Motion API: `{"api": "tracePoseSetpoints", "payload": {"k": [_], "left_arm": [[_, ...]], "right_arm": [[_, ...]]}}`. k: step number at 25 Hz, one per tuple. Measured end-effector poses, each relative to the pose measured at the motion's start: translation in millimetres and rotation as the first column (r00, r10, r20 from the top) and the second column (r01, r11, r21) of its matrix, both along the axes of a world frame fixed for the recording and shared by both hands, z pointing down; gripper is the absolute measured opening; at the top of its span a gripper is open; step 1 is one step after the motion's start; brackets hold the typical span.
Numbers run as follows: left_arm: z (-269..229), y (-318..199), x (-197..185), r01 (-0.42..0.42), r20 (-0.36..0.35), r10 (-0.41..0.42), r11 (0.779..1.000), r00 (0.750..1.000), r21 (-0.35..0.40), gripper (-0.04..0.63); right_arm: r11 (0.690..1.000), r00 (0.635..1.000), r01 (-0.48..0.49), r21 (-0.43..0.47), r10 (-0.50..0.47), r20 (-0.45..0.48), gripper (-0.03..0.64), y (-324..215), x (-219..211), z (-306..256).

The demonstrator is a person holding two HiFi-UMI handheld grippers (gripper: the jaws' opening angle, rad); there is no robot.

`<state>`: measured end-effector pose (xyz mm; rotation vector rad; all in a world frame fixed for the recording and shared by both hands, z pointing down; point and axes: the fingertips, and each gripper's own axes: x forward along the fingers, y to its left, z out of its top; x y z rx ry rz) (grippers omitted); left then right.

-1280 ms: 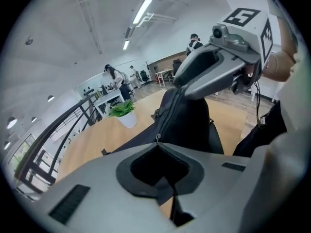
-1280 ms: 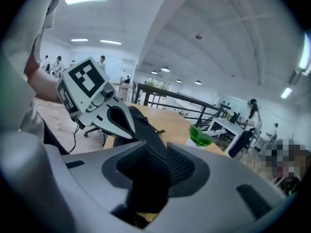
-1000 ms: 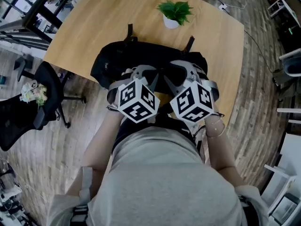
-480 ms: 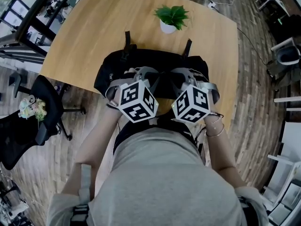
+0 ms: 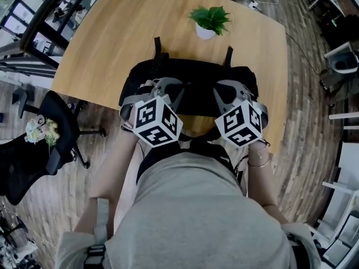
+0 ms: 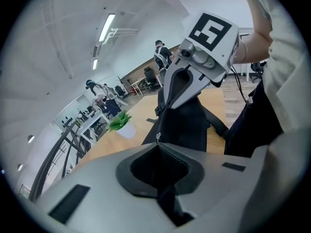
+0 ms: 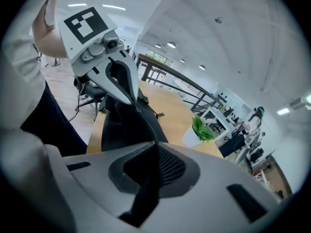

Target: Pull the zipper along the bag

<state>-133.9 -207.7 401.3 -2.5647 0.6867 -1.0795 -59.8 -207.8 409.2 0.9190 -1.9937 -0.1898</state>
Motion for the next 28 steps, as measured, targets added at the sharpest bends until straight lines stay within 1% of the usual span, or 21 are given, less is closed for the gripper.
{"api": "tracePoseSetpoints", "payload": {"k": [4, 7, 17, 21, 26, 28], "left_arm": [[-4, -2, -23, 0.033, 0.023, -0.034, 0.999, 0.999, 0.039, 0.018], [-7, -3, -38, 0.058, 0.028, -0.059, 0.997, 0.998, 0.053, 0.018], [-10, -5, -79, 0.149, 0.003, -0.149, 0.988, 0.989, 0.047, 0.018], [-12, -5, -89, 0.161, 0.023, -0.163, 0.985, 0.986, 0.063, 0.018], [-13, -3, -104, 0.155, 0.066, -0.161, 0.984, 0.985, 0.089, 0.018], [-12, -4, -109, 0.155, 0.069, -0.161, 0.984, 0.985, 0.09, 0.018]], "right_arm": [[0.998, 0.998, -0.057, 0.005, 0.057, 0.033, 0.029, -3, 6, -4], [0.997, 0.996, -0.08, 0.013, 0.079, 0.044, 0.029, -6, 8, -5], [0.992, 0.991, -0.123, 0.038, 0.121, 0.064, 0.029, -12, 8, -9], [0.991, 0.99, -0.13, 0.039, 0.127, 0.067, 0.029, -13, 11, -9], [0.99, 0.989, -0.134, 0.037, 0.131, 0.073, 0.029, -13, 11, -9], [0.99, 0.988, -0.139, 0.037, 0.136, 0.078, 0.029, -14, 11, -9]]}}
